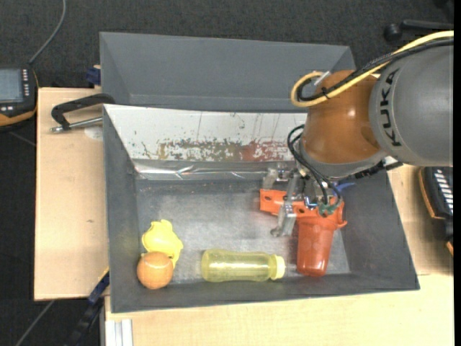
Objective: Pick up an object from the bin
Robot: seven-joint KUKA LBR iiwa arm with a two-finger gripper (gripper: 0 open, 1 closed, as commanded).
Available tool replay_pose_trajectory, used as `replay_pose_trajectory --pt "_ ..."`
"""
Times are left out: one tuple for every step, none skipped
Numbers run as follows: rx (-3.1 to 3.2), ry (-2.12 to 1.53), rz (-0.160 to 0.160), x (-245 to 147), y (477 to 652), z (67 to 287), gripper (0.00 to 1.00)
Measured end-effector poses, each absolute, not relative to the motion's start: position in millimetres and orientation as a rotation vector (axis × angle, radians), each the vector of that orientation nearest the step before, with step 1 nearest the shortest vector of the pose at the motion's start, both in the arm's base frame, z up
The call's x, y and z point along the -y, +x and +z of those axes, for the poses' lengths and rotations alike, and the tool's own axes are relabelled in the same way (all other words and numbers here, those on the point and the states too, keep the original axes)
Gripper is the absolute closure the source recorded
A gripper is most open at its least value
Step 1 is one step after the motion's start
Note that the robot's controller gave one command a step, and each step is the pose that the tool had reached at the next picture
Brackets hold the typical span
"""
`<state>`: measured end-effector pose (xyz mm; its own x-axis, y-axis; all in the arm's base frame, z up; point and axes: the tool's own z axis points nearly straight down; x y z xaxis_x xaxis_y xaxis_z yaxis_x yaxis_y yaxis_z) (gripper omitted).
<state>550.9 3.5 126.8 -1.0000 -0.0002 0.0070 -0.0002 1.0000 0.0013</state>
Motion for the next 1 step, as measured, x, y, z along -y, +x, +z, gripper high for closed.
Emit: replay_pose_trajectory --pt "3.143 0.000 -0.002 -3.5 552.9 131.4 0.00"
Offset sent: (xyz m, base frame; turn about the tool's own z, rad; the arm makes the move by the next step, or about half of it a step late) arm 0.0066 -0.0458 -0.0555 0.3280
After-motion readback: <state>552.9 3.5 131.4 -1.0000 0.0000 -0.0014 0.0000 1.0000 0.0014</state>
